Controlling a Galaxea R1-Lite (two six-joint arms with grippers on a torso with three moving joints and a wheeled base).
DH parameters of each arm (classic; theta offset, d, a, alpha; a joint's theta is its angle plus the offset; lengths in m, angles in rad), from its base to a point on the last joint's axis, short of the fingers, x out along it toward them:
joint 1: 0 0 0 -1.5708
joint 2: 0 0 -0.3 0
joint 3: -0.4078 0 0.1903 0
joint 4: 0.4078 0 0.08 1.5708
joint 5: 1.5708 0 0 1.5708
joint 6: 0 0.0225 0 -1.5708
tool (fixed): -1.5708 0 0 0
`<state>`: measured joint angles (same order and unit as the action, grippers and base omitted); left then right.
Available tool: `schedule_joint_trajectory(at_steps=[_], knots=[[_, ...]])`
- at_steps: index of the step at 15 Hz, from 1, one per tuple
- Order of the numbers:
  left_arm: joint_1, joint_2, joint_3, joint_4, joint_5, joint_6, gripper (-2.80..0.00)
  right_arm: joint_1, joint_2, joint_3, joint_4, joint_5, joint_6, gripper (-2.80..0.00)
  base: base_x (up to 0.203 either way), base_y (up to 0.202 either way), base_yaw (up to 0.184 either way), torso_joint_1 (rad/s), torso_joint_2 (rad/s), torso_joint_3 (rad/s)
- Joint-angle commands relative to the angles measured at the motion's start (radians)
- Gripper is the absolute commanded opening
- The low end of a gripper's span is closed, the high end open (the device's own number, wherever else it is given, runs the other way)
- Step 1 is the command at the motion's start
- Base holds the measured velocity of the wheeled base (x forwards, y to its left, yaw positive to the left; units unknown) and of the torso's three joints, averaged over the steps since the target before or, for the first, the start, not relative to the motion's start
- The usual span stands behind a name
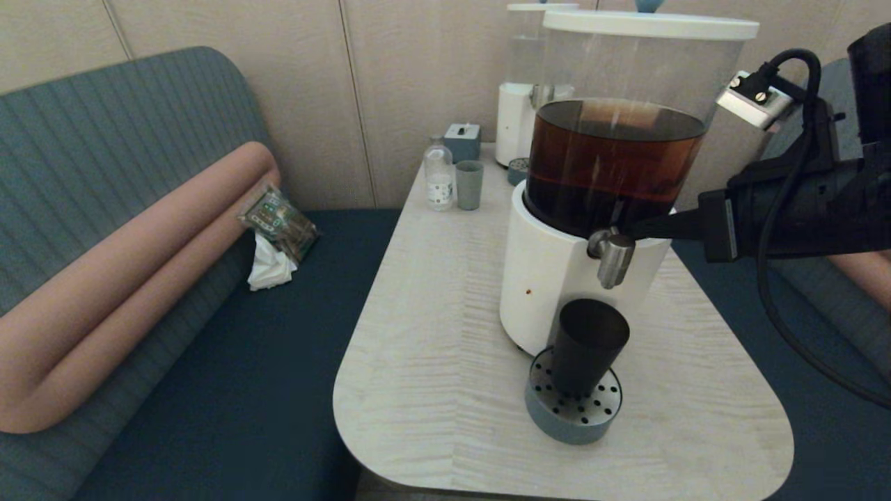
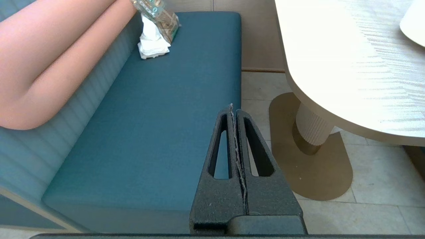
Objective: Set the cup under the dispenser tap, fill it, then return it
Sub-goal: Turn on the faucet
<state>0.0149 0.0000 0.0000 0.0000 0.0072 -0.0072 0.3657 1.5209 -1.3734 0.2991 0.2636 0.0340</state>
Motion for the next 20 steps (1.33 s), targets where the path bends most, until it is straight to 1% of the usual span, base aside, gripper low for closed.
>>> schedule_joint_trajectory(at_steps=[1,9,12,18,20], knots=[[0.0,0.002,0.002,0.0,0.0,0.0,-2.8,0.007,0.007,-0.001,0.002,0.0,0.0,-2.8,0.0,0.0,0.0,0.0,0.0,0.0],[0.0,0.002,0.002,0.0,0.0,0.0,-2.8,0.009,0.033,0.0,-0.001,-0.004,0.001,-2.8,0.0,0.0,0.0,0.0,0.0,0.0],[0.0,0.002,0.002,0.0,0.0,0.0,-2.8,0.009,0.055,0.0,-0.051,-0.015,0.0,-2.8,0.0,0.0,0.0,0.0,0.0,0.0],[0.0,0.002,0.002,0.0,0.0,0.0,-2.8,0.007,0.093,-0.027,-0.063,-0.017,0.0,-2.8,0.0,0.0,0.0,0.0,0.0,0.0],[0.0,0.002,0.002,0.0,0.0,0.0,-2.8,0.007,0.101,-0.03,-0.086,-0.017,-0.002,-2.8,0.0,0.0,0.0,0.0,0.0,0.0]])
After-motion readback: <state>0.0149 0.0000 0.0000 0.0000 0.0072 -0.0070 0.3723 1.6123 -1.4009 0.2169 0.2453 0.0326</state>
